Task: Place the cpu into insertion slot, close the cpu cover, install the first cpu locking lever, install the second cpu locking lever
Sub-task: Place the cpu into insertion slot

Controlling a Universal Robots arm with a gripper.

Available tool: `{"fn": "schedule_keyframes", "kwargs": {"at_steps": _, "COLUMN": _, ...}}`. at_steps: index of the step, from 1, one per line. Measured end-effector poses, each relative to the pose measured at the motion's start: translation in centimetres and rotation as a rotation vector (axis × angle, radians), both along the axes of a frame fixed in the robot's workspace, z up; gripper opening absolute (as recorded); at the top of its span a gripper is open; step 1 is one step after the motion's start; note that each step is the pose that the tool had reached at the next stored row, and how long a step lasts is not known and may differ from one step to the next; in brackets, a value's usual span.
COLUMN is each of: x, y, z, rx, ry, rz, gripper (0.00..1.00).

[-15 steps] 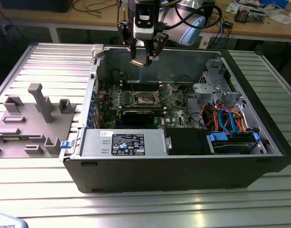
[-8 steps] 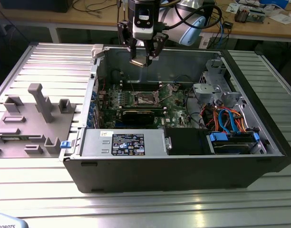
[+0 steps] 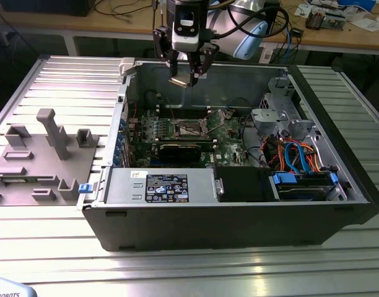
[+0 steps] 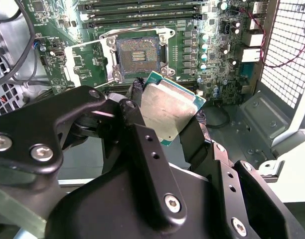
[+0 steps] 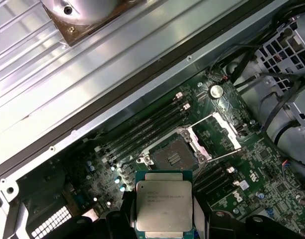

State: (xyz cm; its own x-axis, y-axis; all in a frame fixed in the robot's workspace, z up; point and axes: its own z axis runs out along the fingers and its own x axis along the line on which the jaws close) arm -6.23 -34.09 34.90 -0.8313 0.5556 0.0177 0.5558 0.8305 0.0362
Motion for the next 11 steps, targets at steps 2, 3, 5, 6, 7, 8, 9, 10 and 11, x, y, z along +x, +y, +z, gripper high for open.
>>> {"fn": "schedule_keyframes", "kwargs": {"at_steps": 2, "x": 0.0, "y": 0.0, "z": 0.0, "rx": 0.0, "ry": 0.0, "rz": -0.003, "gripper": 0.55}}
{"fn": "schedule_keyframes", "kwargs": {"at_steps": 3, "x": 0.0, "y": 0.0, "z": 0.0, "rx": 0.0, "ry": 0.0, "rz": -0.005, "gripper": 0.55}}
{"fn": "schedule_keyframes", "kwargs": {"at_steps": 5, "x": 0.0, "y": 0.0, "z": -0.01, "rx": 0.0001, "ry": 0.0, "rz": -0.008, "gripper": 0.55}}
{"fn": "schedule_keyframes", "kwargs": {"at_steps": 6, "x": 0.0, "y": 0.0, "z": -0.01, "rx": 0.0001, "ry": 0.0, "rz": -0.01, "gripper": 0.55}}
{"fn": "schedule_keyframes", "kwargs": {"at_steps": 7, "x": 0.0, "y": 0.0, "z": -0.01, "rx": 0.0001, "ry": -0.0001, "rz": -0.012, "gripper": 0.55}}
{"fn": "schedule_keyframes", "kwargs": {"at_steps": 8, "x": 0.0, "y": 0.0, "z": -0.01, "rx": 0.0001, "ry": 0.0, "rz": -0.014, "gripper": 0.55}}
{"fn": "schedule_keyframes", "kwargs": {"at_steps": 9, "x": 0.0, "y": 0.0, "z": -0.01, "rx": 0.0, "ry": 0.0, "rz": -0.016, "gripper": 0.55}}
{"fn": "schedule_keyframes", "kwargs": {"at_steps": 10, "x": 0.0, "y": 0.0, "z": -0.01, "rx": 0.0, "ry": 0.0, "rz": -0.019, "gripper": 0.55}}
{"fn": "schedule_keyframes", "kwargs": {"at_steps": 11, "x": 0.0, "y": 0.0, "z": -0.01, "rx": 0.0, "ry": 0.0, "rz": -0.022, "gripper": 0.55}}
